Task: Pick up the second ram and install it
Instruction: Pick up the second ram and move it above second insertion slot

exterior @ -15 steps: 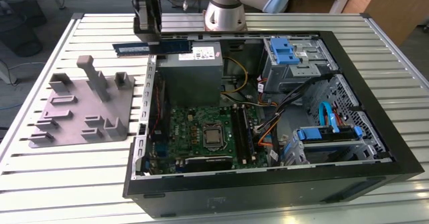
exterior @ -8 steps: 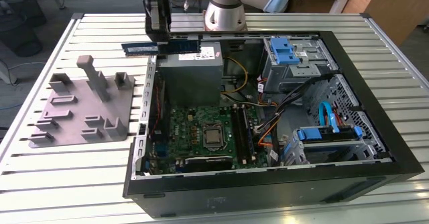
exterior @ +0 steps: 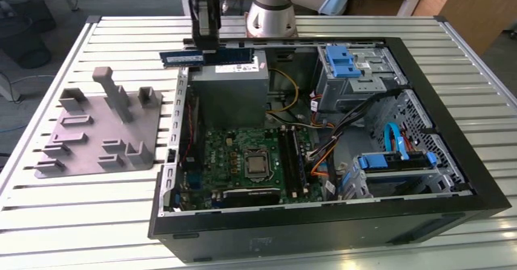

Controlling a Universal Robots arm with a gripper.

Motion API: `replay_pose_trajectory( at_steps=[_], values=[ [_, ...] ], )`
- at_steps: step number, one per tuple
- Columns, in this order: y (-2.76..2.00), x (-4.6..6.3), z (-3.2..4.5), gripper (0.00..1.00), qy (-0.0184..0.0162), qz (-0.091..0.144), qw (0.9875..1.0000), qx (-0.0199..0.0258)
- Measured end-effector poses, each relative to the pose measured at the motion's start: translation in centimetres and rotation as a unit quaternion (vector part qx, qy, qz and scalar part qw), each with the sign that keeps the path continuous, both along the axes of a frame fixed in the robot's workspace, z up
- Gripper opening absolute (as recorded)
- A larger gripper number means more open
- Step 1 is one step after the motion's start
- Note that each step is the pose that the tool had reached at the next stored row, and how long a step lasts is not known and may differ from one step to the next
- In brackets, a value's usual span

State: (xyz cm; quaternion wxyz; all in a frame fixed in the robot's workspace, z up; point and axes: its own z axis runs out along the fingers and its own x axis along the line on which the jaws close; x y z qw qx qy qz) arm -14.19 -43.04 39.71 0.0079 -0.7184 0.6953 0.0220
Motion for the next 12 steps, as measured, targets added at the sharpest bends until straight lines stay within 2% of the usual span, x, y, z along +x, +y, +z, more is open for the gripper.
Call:
replay_pose_trajectory(
  at_steps=[12],
  values=[
    [0.01, 2.6, -0.01, 0.14, 0.0000, 0.000, 1.0000, 0.0000]
  ],
)
